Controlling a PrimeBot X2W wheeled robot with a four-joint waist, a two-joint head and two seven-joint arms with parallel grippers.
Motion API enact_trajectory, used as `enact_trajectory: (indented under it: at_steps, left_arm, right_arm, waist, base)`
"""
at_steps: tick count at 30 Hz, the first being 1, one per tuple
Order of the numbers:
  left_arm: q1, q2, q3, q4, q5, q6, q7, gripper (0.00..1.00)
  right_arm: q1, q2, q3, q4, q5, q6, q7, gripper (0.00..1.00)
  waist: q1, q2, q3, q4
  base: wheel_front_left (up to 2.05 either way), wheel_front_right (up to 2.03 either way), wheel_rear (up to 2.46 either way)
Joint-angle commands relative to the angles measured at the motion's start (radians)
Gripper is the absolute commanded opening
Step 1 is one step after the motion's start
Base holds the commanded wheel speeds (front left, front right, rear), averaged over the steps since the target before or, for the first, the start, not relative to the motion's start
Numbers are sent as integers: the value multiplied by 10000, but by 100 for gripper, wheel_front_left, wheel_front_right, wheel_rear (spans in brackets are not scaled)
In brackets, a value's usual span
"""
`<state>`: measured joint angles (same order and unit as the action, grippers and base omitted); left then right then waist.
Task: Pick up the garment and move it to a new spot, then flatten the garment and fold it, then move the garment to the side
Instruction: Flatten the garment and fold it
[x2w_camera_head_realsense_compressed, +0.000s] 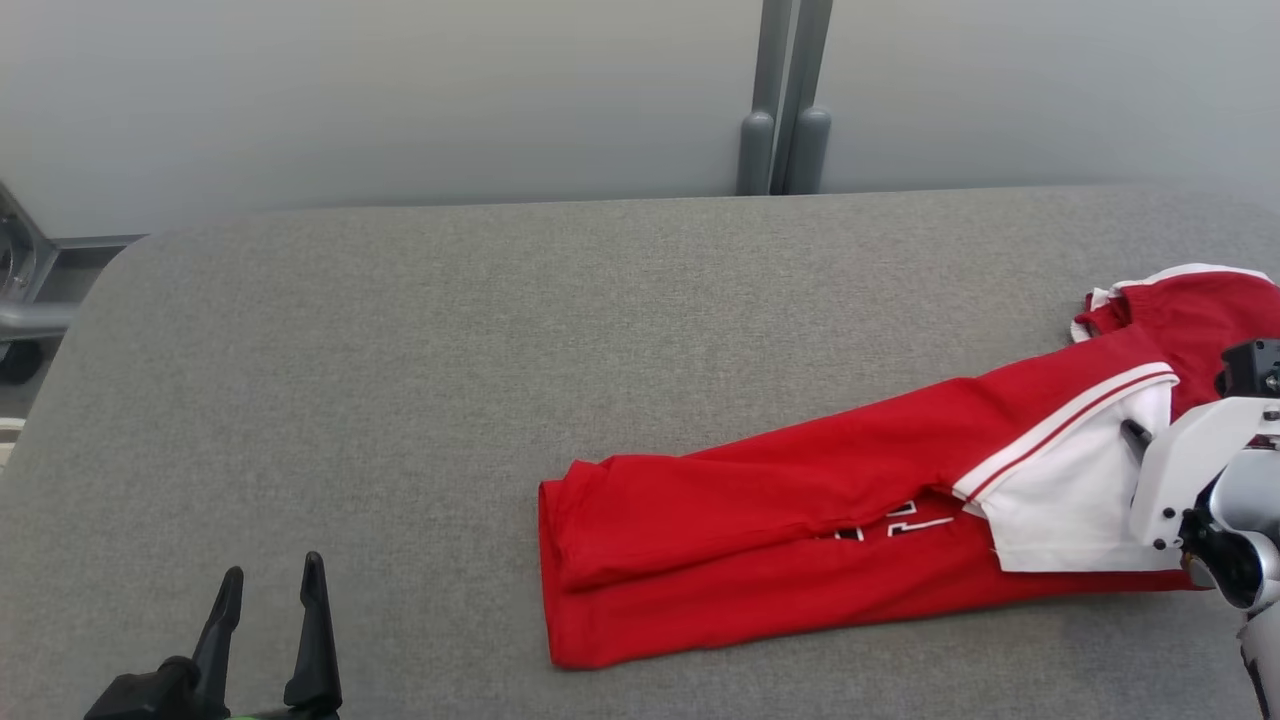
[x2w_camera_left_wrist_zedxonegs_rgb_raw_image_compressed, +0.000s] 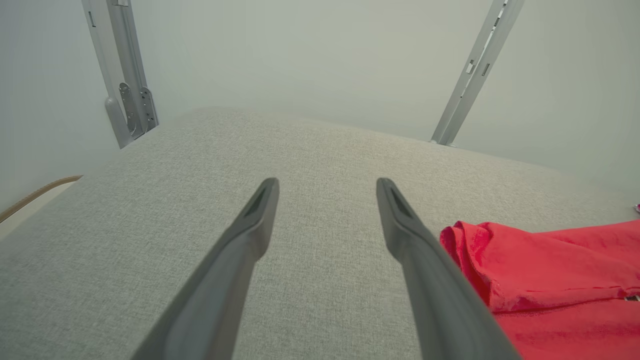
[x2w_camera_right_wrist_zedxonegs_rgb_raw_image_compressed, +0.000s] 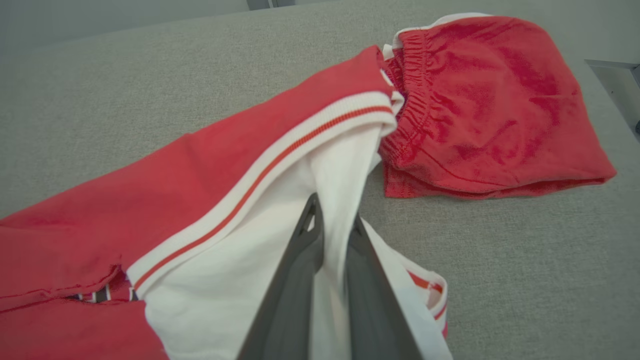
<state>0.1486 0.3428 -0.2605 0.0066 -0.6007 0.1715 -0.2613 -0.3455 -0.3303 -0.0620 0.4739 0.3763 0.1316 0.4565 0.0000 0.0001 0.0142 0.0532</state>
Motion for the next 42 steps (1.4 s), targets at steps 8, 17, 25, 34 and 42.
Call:
enact_trajectory:
  at_steps: [8, 17, 25, 34, 42]
  left_arm:
    - [52, 20, -68, -5, 43, -25, -33, 100]
    - [-53, 44, -170, 52, 37, -28, -1, 100]
    - [-140, -19, -260, 137, 8, -66, -4, 100]
    - [-250, -61, -365, 215, 18, -149, -5, 100]
    - [-466, -142, -572, 341, 113, -249, 16, 100]
  right_arm:
    - [690, 142, -89, -1772, 215, -17, 704, 0]
    - [1414, 728, 1018, -3908, 432, -14, 1120, 0]
    - [1727, 1674, 2279, -4428, 550, -13, 897, 0]
    - [1360, 2555, 3203, -3167, 419, -11, 137, 0]
    - [564, 2798, 4069, -1279, 1066, -11, -1113, 0]
  waist:
    - [0, -1, -39, -556]
    - [0, -1, -94, -535]
    - [0, -1, -170, -362]
    - [0, -1, -189, -70]
    - [0, -1, -121, 324]
  base:
    - [0, 0, 0]
    - [0, 0, 0]
    - [0, 0, 0]
    - [0, 0, 0]
    - [0, 0, 0]
